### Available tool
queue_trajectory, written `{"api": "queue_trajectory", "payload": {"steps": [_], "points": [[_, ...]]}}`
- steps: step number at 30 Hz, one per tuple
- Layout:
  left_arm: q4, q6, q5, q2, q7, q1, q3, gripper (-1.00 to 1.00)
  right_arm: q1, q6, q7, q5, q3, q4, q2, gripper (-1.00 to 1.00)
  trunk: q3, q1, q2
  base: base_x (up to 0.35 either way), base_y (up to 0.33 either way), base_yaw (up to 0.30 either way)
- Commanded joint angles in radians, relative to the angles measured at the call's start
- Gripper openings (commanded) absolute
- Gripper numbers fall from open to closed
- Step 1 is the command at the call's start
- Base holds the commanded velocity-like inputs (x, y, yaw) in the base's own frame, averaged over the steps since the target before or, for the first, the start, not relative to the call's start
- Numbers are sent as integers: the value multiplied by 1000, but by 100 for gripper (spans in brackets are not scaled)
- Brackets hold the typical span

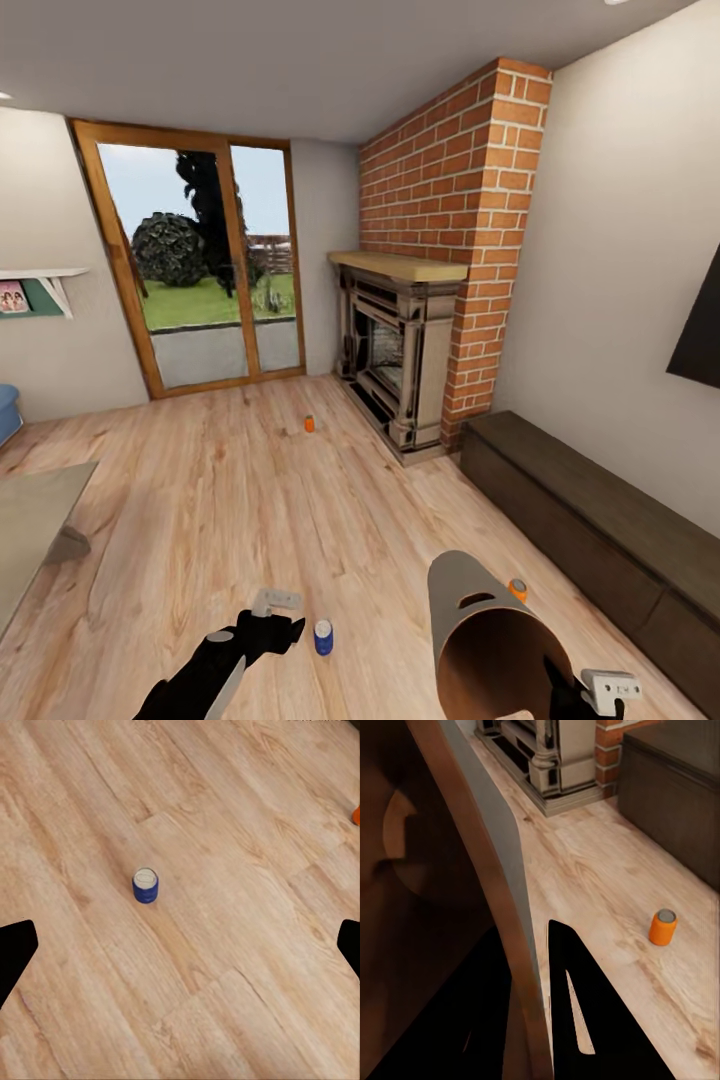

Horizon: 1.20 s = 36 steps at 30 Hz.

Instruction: Put the three can of soda from the living room inside the tash can in the kitchen.

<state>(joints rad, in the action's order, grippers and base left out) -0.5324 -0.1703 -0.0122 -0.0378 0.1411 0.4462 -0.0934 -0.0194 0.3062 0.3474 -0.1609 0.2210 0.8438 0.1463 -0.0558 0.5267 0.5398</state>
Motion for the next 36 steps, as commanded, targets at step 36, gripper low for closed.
{"api": "queue_trajectory", "payload": {"steps": [36], "points": [[3,0,0,-1,0,2,1,100,-2,1,-37,-5,-24,-21,-1,-100,0,0,0,276,-136,0]]}}
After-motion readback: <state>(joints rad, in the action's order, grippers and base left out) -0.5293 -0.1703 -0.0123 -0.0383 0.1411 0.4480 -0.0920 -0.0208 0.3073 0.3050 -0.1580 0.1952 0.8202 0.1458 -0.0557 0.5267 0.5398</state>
